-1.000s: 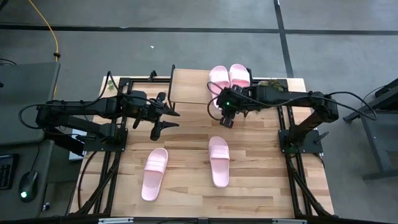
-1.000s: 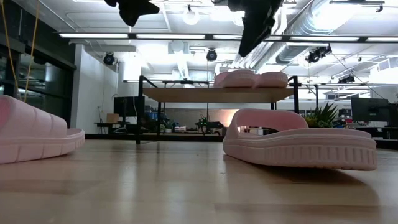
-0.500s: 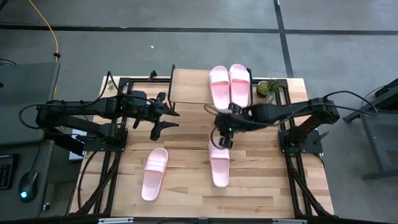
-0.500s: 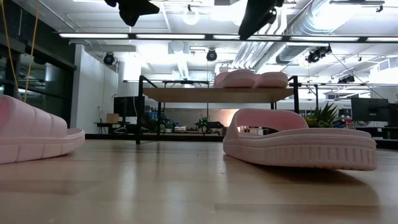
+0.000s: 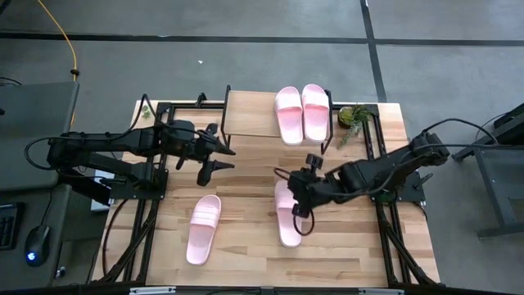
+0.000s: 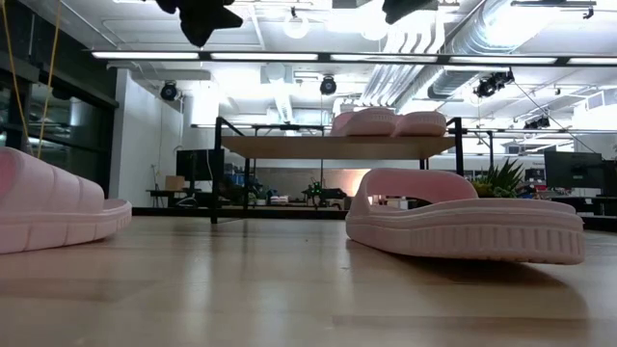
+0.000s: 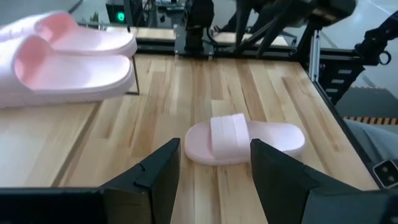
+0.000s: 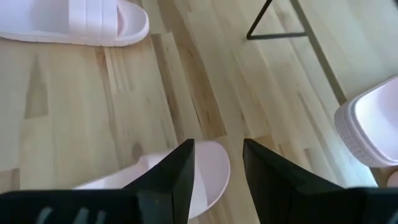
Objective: Pick and place slides into the shelf
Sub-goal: Put the pink slide on the shelf
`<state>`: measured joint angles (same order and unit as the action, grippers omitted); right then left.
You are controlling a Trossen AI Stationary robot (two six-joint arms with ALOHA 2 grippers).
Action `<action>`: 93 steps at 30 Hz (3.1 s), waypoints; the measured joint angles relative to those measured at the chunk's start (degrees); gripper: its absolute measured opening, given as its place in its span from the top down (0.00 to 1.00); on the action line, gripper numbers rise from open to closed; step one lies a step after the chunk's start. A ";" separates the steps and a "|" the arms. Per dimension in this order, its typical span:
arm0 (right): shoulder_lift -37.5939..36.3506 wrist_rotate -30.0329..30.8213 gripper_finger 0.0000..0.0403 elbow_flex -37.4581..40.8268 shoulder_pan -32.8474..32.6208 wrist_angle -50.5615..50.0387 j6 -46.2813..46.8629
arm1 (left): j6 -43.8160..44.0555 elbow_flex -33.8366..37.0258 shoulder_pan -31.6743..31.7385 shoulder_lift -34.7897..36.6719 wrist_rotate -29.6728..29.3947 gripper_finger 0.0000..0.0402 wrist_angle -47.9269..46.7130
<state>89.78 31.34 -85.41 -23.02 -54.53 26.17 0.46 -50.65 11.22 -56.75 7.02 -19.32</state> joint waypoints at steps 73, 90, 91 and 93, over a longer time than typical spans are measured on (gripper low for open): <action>9.33 -0.02 0.69 0.07 -3.84 0.77 4.77 | -4.64 13.29 -4.30 -1.64 16.56 0.55 -17.84; 9.33 -1.61 0.69 0.07 -0.64 0.65 4.21 | 5.96 13.38 -10.11 -1.64 15.24 0.55 -10.02; 9.33 -1.88 0.69 0.07 -0.61 0.59 3.79 | 5.96 13.38 -11.05 -1.64 15.03 0.55 -9.82; 9.33 -2.07 0.69 0.07 -0.62 0.59 3.29 | 6.05 13.38 -12.94 -1.64 14.51 0.55 -9.72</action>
<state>99.11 29.28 -85.34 -23.64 -53.94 29.45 6.51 -37.28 -1.71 -58.39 21.53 -29.04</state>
